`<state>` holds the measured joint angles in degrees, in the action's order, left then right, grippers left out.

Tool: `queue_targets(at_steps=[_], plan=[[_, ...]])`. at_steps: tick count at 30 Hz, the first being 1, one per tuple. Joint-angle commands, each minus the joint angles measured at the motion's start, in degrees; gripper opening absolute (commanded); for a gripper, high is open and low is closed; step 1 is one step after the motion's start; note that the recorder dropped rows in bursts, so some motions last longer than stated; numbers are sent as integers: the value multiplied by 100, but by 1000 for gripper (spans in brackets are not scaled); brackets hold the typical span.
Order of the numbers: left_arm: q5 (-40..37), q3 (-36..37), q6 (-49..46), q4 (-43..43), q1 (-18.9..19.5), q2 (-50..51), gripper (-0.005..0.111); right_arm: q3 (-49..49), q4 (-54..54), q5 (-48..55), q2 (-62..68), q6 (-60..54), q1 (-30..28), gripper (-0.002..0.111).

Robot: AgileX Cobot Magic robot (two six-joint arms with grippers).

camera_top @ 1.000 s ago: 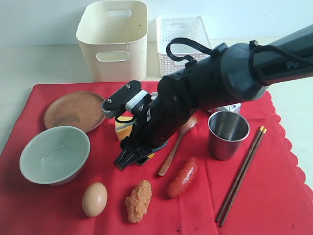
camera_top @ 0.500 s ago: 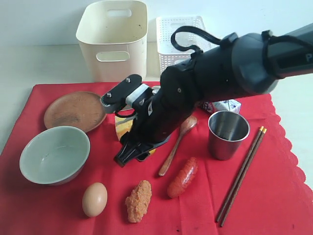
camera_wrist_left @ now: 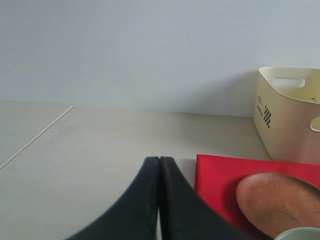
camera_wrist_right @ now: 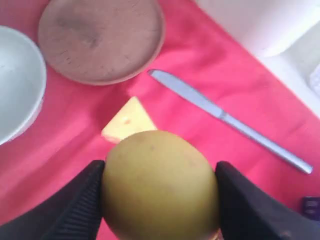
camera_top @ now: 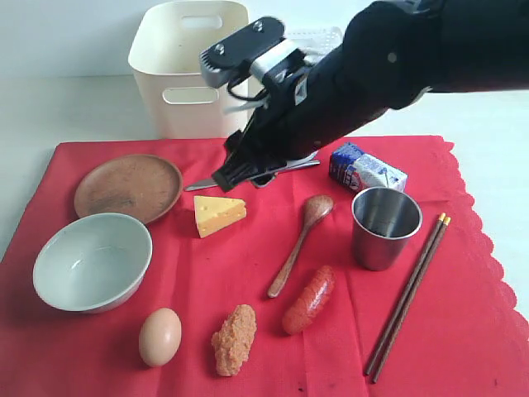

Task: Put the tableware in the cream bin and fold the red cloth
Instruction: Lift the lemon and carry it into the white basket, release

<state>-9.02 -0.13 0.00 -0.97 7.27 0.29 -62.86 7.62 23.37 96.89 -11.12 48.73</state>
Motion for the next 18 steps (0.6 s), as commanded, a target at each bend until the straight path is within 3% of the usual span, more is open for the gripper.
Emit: queue_targets(at_steps=[1,11,18], plan=[[15,13,40,35,12,-29,1,-43,-73,-513,-119,19,-496,0],[15,13,40,35,12,-29,1,-107,-73,-1264,-85,19,-1405,0],[15,13,40,35,12,-29,1,-247,-73,-2224,342,19,-1543,0]])
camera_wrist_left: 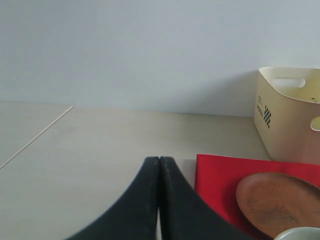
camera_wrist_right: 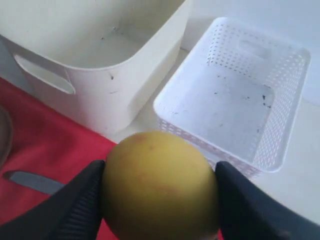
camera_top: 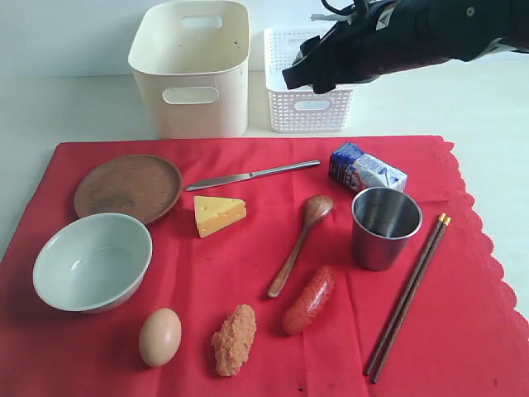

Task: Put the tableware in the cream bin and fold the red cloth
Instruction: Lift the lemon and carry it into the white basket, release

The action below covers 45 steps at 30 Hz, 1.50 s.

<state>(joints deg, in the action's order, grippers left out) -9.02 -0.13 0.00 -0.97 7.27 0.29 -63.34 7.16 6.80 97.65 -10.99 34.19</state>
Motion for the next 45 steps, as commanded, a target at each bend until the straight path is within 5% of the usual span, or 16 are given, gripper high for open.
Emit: queue_targets(at_steps=[1,15,24,45], plan=[[15,13,40,35,12,-29,1,-284,-13,-555,374,5,-105,0],[15,13,40,35,12,-29,1,-3253,-13,449,2720,67,-630,0],[15,13,40,35,12,-29,1,-3965,-27,538,3477,181,-666,4],[15,13,40,35,12,-29,1,-3968,-66,-150,3804,204,-666,88]])
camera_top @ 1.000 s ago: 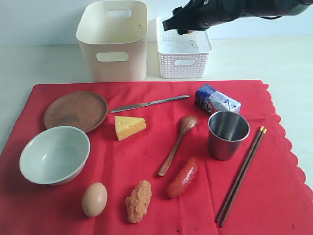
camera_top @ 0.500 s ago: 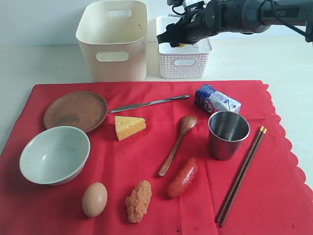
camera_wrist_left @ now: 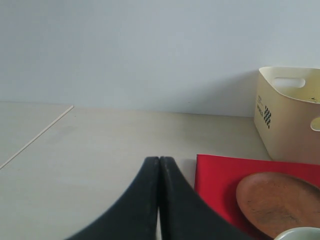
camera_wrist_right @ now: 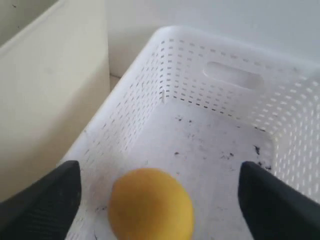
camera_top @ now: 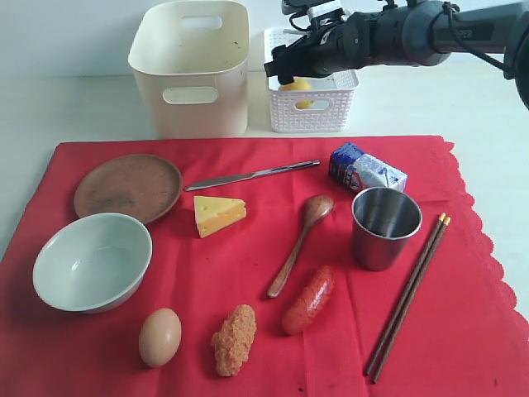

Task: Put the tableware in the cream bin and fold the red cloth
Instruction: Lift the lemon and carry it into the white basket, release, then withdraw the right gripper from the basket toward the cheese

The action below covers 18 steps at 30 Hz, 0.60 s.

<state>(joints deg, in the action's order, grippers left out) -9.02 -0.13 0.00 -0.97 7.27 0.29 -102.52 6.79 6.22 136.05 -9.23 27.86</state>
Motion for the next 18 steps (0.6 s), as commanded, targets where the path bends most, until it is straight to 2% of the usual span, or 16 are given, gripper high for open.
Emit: queue_targets(at_steps=[1,10,18], plan=[[15,13,40,35,12,-29,1,-50,-30,-92,-36,29,-32,90],[15,13,40,35,12,-29,1,-50,-140,4,-75,-149,-32,91],[15,13,40,35,12,-29,1,-50,-141,468,-645,-173,-32,91]])
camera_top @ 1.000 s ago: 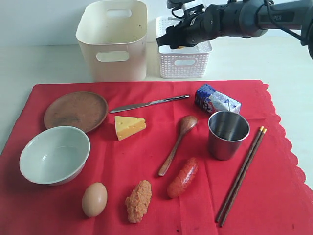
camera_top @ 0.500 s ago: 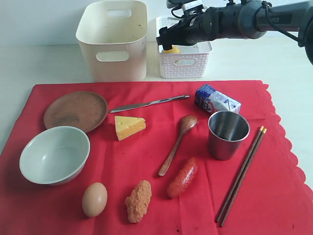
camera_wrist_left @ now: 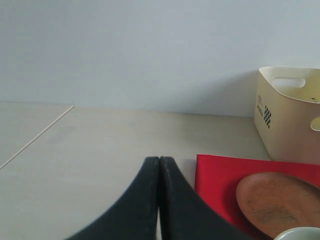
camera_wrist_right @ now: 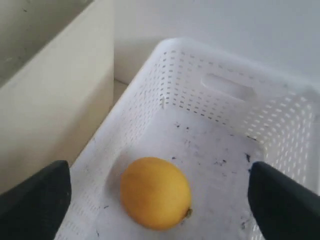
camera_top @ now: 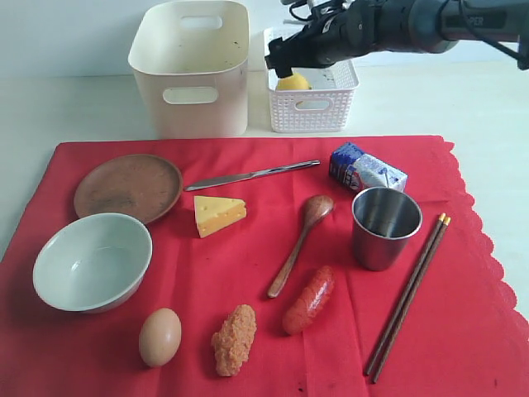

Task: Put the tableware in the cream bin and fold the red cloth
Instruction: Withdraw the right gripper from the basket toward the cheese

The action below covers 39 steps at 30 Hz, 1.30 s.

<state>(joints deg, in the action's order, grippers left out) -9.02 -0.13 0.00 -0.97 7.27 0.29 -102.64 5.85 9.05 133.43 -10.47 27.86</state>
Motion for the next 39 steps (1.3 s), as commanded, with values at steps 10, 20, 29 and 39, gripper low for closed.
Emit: queue_targets(at_steps=[10,20,29,39], plan=[[15,13,40,35,12,-29,1,-38,-33,1166,-1312,-48,-21,70],[15,13,40,35,12,-29,1,511,-33,1336,-1878,-97,-21,4],[15,13,40,35,12,-29,1,2051,1,527,-2564,-200,222,0],[15,13,40,35,12,-29,1,2625,-30,369,-2751,-461,957,0]])
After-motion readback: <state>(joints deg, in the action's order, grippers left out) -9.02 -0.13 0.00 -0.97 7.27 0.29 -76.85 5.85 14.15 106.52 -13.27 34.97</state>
